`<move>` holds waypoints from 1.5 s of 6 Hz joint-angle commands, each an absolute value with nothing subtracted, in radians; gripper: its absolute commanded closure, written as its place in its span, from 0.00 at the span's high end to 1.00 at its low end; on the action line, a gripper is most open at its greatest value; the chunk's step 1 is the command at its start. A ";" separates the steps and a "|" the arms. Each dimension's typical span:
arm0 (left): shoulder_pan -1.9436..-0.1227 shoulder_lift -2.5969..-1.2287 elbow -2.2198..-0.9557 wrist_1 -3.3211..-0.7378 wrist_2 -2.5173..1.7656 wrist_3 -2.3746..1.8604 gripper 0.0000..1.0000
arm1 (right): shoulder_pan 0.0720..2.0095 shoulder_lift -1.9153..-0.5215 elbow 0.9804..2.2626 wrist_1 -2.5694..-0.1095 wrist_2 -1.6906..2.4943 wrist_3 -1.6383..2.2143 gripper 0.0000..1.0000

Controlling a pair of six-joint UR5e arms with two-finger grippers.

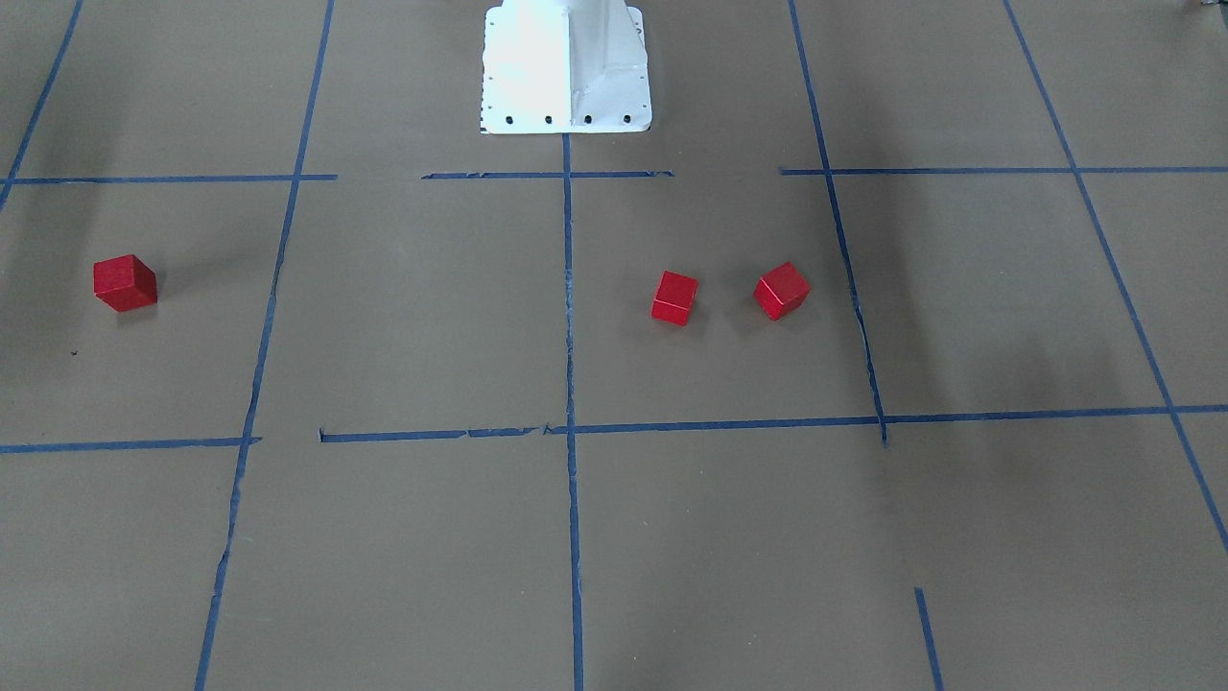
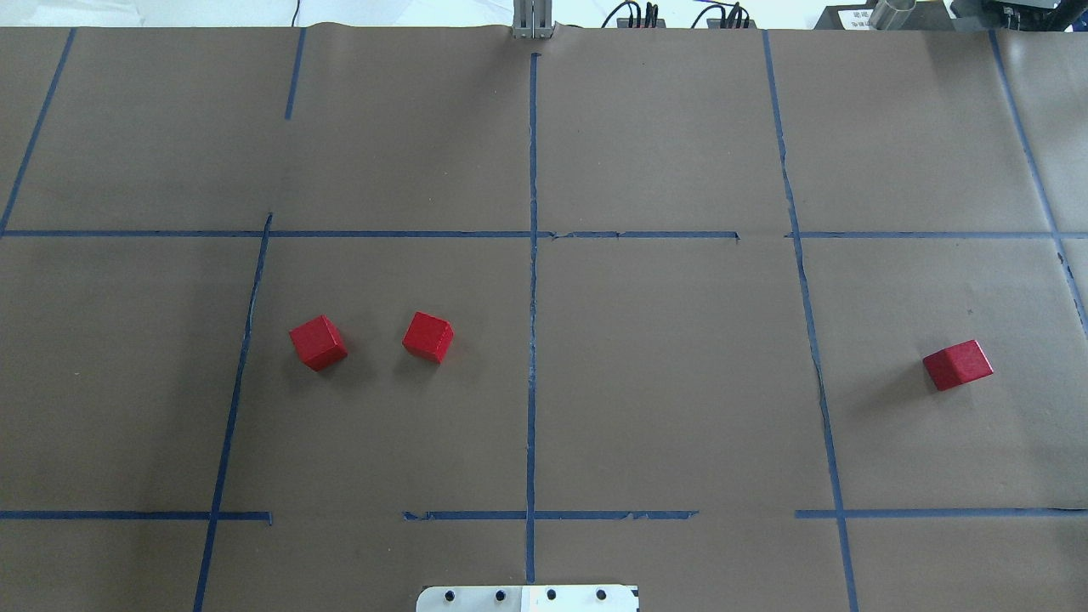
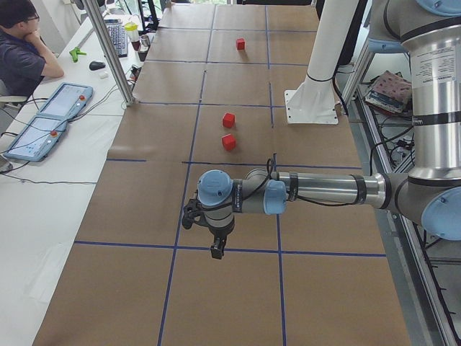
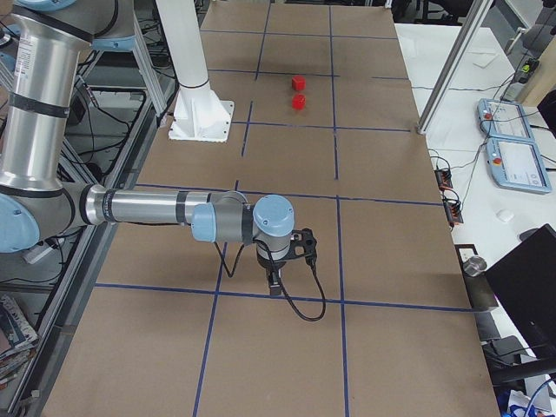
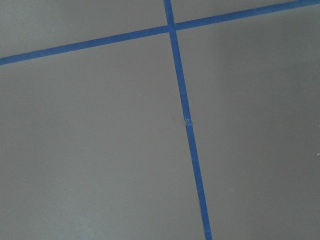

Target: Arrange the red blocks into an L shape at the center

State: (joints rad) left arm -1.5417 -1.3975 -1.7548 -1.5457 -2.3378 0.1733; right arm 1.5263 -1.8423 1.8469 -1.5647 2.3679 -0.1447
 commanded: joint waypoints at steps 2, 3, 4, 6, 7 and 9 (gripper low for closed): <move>-1.542 -1.397 -1.763 -1.545 -2.338 0.173 1.00 | 1.465 -1.809 1.859 -1.562 2.370 -0.135 1.00; -1.542 -1.397 -1.763 -1.546 -2.338 0.173 1.00 | 1.401 -1.751 1.864 -1.562 2.370 -0.056 1.00; -1.542 -1.396 -1.764 -1.546 -2.338 0.173 1.00 | 1.323 -1.717 1.897 -1.562 2.370 0.042 1.00; -1.542 -1.396 -1.764 -1.546 -2.339 0.173 1.00 | 1.150 -1.715 1.919 -1.299 2.327 0.426 1.00; -1.542 -1.397 -1.764 -1.546 -2.339 0.173 1.00 | 1.049 -1.729 1.913 -1.205 2.224 0.546 1.00; -1.542 -1.397 -1.764 -1.546 -2.339 0.173 1.00 | 1.011 -1.735 1.873 -1.189 2.214 0.545 1.00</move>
